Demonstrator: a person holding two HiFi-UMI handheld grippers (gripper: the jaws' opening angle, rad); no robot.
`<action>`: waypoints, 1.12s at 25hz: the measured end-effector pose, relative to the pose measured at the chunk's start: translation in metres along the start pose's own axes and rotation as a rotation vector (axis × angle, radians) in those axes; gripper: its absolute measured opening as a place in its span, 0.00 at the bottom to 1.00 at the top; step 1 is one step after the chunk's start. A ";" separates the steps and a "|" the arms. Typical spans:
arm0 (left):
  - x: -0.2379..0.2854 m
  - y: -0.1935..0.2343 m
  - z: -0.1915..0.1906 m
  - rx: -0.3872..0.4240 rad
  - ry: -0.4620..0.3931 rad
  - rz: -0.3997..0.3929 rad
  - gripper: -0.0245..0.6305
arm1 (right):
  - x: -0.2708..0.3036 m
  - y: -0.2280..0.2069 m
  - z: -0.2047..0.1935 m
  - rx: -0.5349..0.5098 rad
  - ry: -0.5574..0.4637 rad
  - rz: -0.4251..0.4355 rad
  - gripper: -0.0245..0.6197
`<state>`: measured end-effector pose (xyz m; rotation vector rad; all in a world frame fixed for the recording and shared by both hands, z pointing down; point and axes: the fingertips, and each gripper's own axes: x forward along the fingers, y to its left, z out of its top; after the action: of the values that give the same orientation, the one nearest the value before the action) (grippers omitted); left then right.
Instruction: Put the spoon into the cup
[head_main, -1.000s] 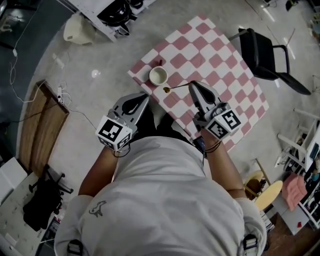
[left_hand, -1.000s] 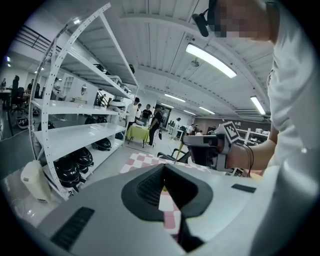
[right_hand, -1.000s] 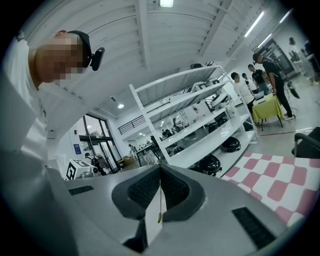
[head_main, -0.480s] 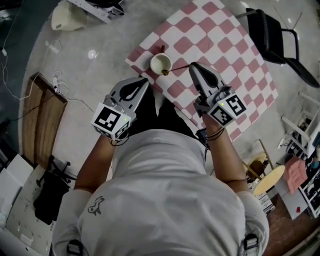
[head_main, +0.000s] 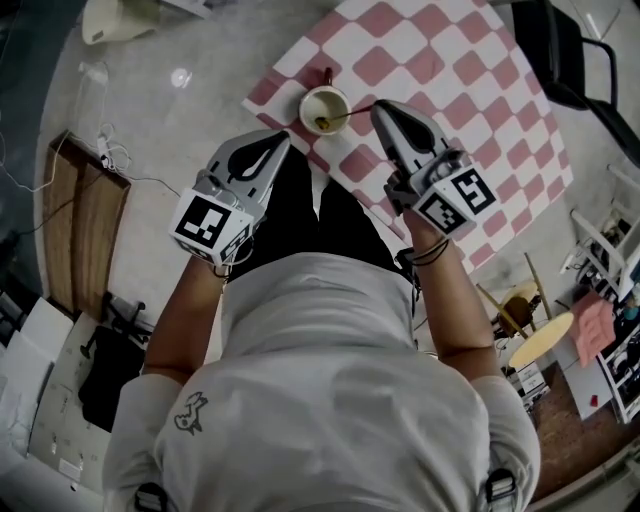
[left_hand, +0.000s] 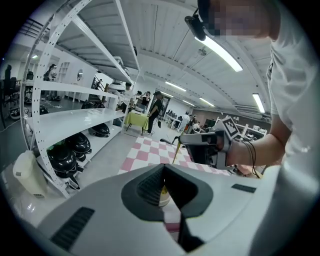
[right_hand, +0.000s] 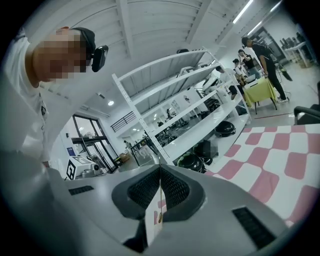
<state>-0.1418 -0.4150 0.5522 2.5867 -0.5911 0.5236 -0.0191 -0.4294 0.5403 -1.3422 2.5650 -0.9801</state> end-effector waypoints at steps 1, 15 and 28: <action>0.002 0.004 -0.002 -0.003 0.003 0.002 0.06 | 0.003 -0.004 -0.003 0.003 0.006 0.002 0.09; 0.027 0.024 -0.010 -0.013 0.006 0.006 0.06 | 0.034 -0.037 -0.046 0.065 0.087 0.013 0.09; 0.032 0.043 -0.018 -0.101 0.001 0.007 0.06 | 0.046 -0.057 -0.060 0.113 0.118 0.015 0.09</action>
<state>-0.1403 -0.4514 0.5957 2.4896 -0.6111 0.4849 -0.0279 -0.4576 0.6299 -1.2715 2.5540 -1.2162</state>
